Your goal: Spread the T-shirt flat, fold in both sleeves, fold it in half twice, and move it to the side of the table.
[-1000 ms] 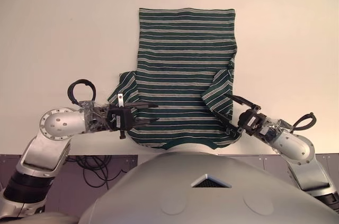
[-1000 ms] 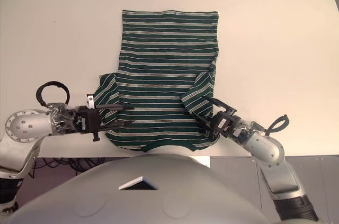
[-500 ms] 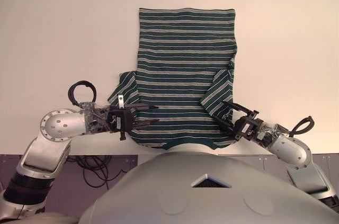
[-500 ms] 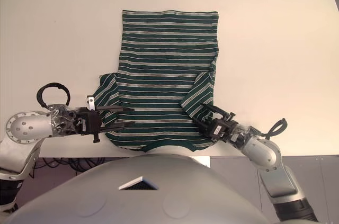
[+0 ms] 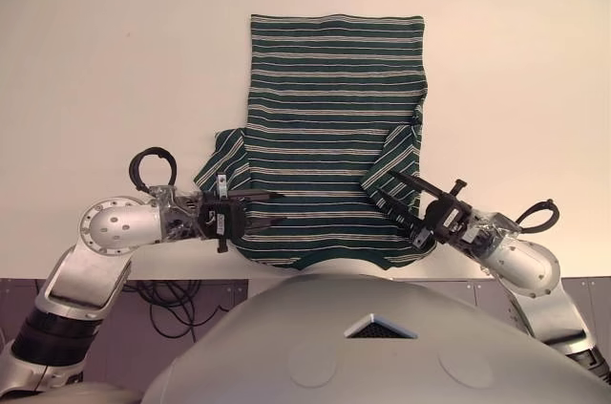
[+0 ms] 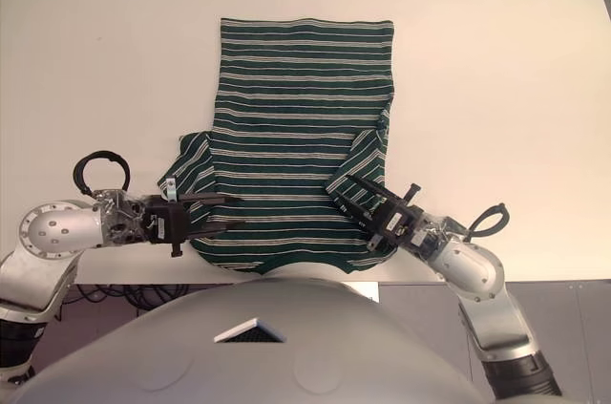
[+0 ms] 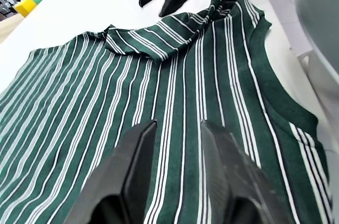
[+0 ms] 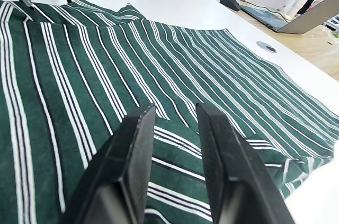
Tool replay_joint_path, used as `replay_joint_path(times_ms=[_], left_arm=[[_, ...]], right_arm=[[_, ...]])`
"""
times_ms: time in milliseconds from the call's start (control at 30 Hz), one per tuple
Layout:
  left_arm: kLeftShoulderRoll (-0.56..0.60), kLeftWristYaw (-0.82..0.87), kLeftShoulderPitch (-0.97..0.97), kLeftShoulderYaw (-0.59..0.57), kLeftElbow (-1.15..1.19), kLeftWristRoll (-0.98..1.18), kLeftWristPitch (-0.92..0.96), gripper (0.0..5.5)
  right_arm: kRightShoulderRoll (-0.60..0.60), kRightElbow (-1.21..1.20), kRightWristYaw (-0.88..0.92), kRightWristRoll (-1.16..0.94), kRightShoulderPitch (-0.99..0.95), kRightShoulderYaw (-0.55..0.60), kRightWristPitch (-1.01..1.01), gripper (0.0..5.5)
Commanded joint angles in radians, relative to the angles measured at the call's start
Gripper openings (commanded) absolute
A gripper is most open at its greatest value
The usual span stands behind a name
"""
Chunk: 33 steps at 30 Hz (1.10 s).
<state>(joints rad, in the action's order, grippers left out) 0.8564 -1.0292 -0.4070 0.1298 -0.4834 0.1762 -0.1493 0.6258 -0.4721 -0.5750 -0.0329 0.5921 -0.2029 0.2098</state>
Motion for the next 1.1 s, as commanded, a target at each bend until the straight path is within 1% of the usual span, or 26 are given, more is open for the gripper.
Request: replay_joint_path(times_ms=[33,67,100,333,667,733,933,1067,1100], left_arm=[[-0.004,0.006,0.012,0.008,0.008,-0.017,-0.013,1.48],[-0.004,0.006,0.014,0.01,0.009,-0.018,-0.014,1.48],[-0.004,0.006,0.015,0.011,0.01,-0.018,-0.015,1.48],[-0.006,0.01,0.02,0.02,0.004,-0.016,-0.012,1.48],[-0.008,0.019,0.024,0.028,-0.001,-0.014,-0.012,1.48],[-0.009,0.021,0.025,0.03,-0.001,-0.015,-0.012,1.48],[-0.01,0.026,0.024,0.033,-0.003,-0.016,-0.013,1.48],[-0.009,0.026,0.024,0.034,-0.005,-0.016,-0.013,1.48],[-0.009,0.026,0.023,0.033,-0.004,-0.015,-0.014,1.48]], right_arm=[[-0.028,0.026,0.006,0.045,-0.038,-0.031,-0.028,1.57],[-0.033,0.035,0.008,0.061,-0.043,-0.037,-0.031,1.64],[-0.037,0.043,0.011,0.073,-0.047,-0.043,-0.037,1.86],[-0.053,0.105,0.036,0.133,-0.082,-0.068,-0.076,1.86],[-0.038,0.133,0.039,0.156,-0.085,-0.079,-0.1,1.86],[-0.036,0.133,0.038,0.154,-0.083,-0.077,-0.103,1.63],[-0.038,0.133,0.037,0.139,-0.077,-0.068,-0.113,0.51],[-0.041,0.134,0.036,0.125,-0.075,-0.064,-0.124,0.01],[-0.042,0.133,0.036,0.123,-0.075,-0.064,-0.125,0.01]])
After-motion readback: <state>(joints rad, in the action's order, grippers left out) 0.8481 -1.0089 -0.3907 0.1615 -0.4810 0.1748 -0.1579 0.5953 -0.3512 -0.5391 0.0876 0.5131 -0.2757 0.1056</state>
